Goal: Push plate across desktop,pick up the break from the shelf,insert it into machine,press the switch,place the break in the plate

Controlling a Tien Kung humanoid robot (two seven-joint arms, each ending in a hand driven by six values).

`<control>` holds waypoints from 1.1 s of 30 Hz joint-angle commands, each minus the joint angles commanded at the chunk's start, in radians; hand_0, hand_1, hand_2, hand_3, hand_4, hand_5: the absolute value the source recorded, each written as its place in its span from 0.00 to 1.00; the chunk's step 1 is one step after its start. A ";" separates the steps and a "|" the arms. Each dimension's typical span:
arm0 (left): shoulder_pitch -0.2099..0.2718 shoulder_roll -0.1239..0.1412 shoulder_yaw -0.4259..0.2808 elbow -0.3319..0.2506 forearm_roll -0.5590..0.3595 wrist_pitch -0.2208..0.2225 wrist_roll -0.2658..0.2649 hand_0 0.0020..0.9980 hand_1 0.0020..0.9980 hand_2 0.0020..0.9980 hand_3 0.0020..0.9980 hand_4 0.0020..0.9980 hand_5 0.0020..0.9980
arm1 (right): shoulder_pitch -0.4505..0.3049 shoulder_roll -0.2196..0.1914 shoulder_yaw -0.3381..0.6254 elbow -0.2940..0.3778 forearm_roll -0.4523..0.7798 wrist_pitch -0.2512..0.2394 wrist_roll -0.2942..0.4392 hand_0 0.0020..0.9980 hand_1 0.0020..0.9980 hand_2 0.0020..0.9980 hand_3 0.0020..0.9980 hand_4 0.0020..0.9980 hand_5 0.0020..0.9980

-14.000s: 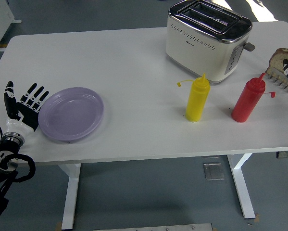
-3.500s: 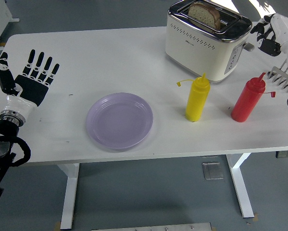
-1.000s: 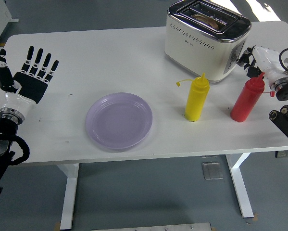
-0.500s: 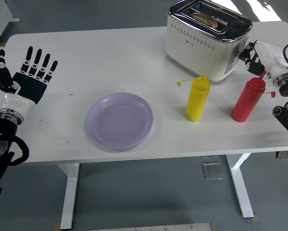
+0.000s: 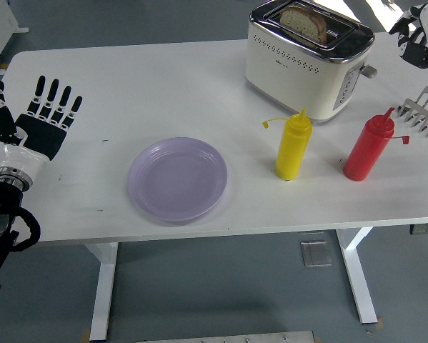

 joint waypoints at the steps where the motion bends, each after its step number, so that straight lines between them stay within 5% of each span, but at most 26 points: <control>1: 0.000 0.001 0.000 0.000 -0.001 0.000 0.000 0.78 0.68 0.63 0.63 0.76 1.00 | 0.015 -0.008 -0.008 0.013 0.009 0.007 -0.009 0.26 0.41 0.56 0.49 0.34 0.00; 2: 0.001 0.002 0.001 0.000 -0.001 0.000 0.000 0.78 0.68 0.63 0.63 0.76 1.00 | 0.027 -0.014 -0.015 0.022 0.016 0.012 -0.016 0.34 0.47 0.57 0.53 0.35 0.00; 7: -0.002 0.009 0.009 -0.001 -0.008 0.001 0.001 0.78 0.68 0.63 0.63 0.76 1.00 | 0.115 -0.041 -0.076 0.058 0.079 0.076 -0.062 0.34 0.47 0.57 0.53 0.35 0.00; 8: -0.002 0.011 0.011 -0.001 -0.011 0.001 0.001 0.78 0.68 0.63 0.63 0.76 1.00 | 0.133 -0.044 -0.086 0.063 0.090 0.093 -0.070 0.56 0.57 0.61 0.56 0.50 0.06; 17: -0.008 0.027 0.050 -0.003 -0.037 0.004 -0.001 0.78 0.68 0.63 0.63 0.76 1.00 | 0.335 -0.057 -0.200 0.028 0.161 0.267 -0.130 0.61 0.62 0.64 0.63 0.59 0.10; 19: -0.009 0.031 0.058 -0.004 -0.040 0.005 -0.002 0.78 0.68 0.63 0.63 0.76 1.00 | 0.382 -0.044 -0.235 -0.005 0.177 0.294 -0.130 0.61 0.62 0.64 0.63 0.59 0.10; 20: -0.009 0.032 0.062 -0.005 -0.042 0.006 -0.003 0.78 0.68 0.63 0.63 0.76 1.00 | 0.406 -0.037 -0.252 -0.023 0.184 0.305 -0.129 0.62 0.63 0.66 0.67 0.70 0.15; 31: -0.016 0.047 0.083 -0.011 -0.045 0.009 -0.004 0.78 0.68 0.62 0.63 0.76 1.00 | 0.596 0.080 -0.375 -0.246 0.254 0.398 -0.117 0.66 0.67 0.68 0.70 0.74 0.18; 33: -0.016 0.050 0.083 -0.012 -0.044 0.009 -0.004 0.78 0.68 0.62 0.63 0.76 1.00 | 0.609 0.103 -0.384 -0.287 0.265 0.403 -0.116 0.72 0.70 0.72 0.73 0.78 0.25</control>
